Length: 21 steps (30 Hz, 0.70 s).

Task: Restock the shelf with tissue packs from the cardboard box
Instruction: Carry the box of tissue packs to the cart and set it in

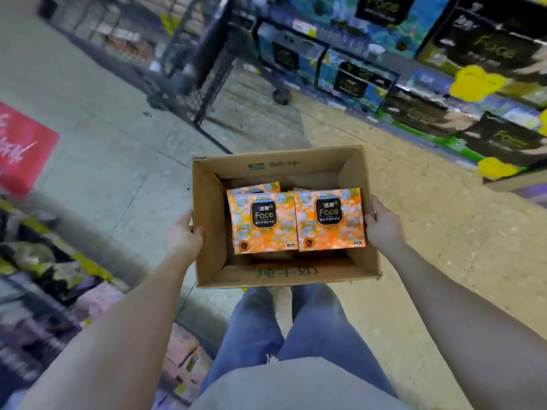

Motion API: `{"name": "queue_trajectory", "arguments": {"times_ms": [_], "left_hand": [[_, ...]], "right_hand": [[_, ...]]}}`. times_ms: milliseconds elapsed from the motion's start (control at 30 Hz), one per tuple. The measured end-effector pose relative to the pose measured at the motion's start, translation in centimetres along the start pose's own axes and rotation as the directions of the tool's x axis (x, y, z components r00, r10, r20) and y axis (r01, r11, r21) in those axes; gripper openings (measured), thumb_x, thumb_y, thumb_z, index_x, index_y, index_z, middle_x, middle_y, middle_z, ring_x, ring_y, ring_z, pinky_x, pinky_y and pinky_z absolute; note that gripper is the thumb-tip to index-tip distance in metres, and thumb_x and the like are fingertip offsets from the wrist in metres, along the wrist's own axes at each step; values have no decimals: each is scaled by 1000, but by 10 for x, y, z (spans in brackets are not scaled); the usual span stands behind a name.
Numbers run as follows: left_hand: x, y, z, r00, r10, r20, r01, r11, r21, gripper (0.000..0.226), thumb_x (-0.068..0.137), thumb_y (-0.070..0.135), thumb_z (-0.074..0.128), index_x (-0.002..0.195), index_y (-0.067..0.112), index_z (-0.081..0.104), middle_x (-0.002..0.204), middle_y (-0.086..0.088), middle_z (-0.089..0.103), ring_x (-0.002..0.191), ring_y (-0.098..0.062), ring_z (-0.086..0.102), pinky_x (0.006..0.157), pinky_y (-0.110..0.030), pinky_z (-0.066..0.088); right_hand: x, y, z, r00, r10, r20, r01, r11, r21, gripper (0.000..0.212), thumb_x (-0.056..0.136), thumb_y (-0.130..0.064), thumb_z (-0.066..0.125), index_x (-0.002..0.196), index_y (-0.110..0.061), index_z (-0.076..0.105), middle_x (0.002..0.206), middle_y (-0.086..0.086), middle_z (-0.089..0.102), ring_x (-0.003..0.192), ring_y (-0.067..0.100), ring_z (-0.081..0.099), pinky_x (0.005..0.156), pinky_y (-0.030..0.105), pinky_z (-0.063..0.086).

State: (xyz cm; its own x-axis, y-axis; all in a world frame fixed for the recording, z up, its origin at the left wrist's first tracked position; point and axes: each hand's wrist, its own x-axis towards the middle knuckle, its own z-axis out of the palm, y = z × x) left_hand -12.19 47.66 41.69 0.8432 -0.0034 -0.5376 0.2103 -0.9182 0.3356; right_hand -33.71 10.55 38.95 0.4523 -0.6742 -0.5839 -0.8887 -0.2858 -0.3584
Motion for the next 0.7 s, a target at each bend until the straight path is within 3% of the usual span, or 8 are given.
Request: {"name": "queue_trajectory", "arguments": {"times_ms": [67, 167, 267, 400, 467, 567, 700], "left_hand": [[-6, -33, -20, 999, -25, -26, 24, 999, -42, 50, 97, 14, 61, 144, 30, 58, 89, -8, 79, 88, -33, 73, 79, -40, 58], [-18, -78, -55, 997, -75, -33, 71, 992, -102, 50, 96, 10, 59, 143, 28, 59, 80, -6, 78, 75, -29, 72, 66, -33, 55], [-30, -116, -94, 991, -99, -93, 87, 989, -123, 53, 98, 9, 60, 149, 23, 55, 72, 5, 69, 79, -25, 65, 73, -32, 49], [-34, -166, -153, 980, -114, -166, 98, 990, -104, 59, 96, 13, 63, 153, 22, 53, 105, -11, 80, 108, -34, 70, 91, -36, 54], [-35, -187, -183, 970, -129, -204, 110, 989, -101, 61, 95, 13, 65, 154, 18, 52, 108, -15, 80, 118, -35, 67, 96, -36, 50], [-36, -214, -228, 961, -121, -250, 106, 992, -74, 51, 94, 13, 66, 145, 18, 62, 105, -17, 79, 115, -38, 67, 94, -38, 50], [-34, -249, -283, 945, -131, -299, 105, 989, -103, 46, 91, 14, 69, 136, 23, 68, 119, -18, 75, 115, -40, 66, 91, -40, 53]], "right_hand": [[-12, -24, 13, 999, -47, 15, 47, 998, -35, 55, 107, -21, 45, 160, -20, 31, 146, 19, 57, 128, 42, 55, 101, 46, 49], [-31, -62, 30, 990, -128, 65, 133, 989, -72, 57, 107, -18, 46, 161, -18, 28, 145, 20, 57, 128, 42, 55, 100, 43, 48], [-54, -103, 48, 973, -211, 89, 220, 969, -112, 59, 106, -18, 47, 161, -16, 29, 150, 19, 53, 133, 41, 52, 103, 42, 45], [-85, -167, 72, 952, -292, 87, 302, 943, -139, 59, 105, -21, 47, 161, -21, 29, 145, 18, 57, 130, 40, 54, 103, 45, 48], [-100, -197, 80, 941, -326, 92, 336, 932, -133, 60, 104, -25, 48, 161, -25, 27, 142, 17, 59, 128, 40, 56, 101, 48, 51], [-121, -243, 89, 918, -373, 133, 386, 918, -92, 61, 103, -27, 49, 160, -27, 28, 149, 14, 54, 133, 38, 52, 105, 51, 49], [-149, -309, 100, 869, -478, 124, 489, 868, -83, 62, 101, -22, 51, 160, -19, 32, 156, 12, 47, 141, 35, 45, 113, 47, 43]]}}
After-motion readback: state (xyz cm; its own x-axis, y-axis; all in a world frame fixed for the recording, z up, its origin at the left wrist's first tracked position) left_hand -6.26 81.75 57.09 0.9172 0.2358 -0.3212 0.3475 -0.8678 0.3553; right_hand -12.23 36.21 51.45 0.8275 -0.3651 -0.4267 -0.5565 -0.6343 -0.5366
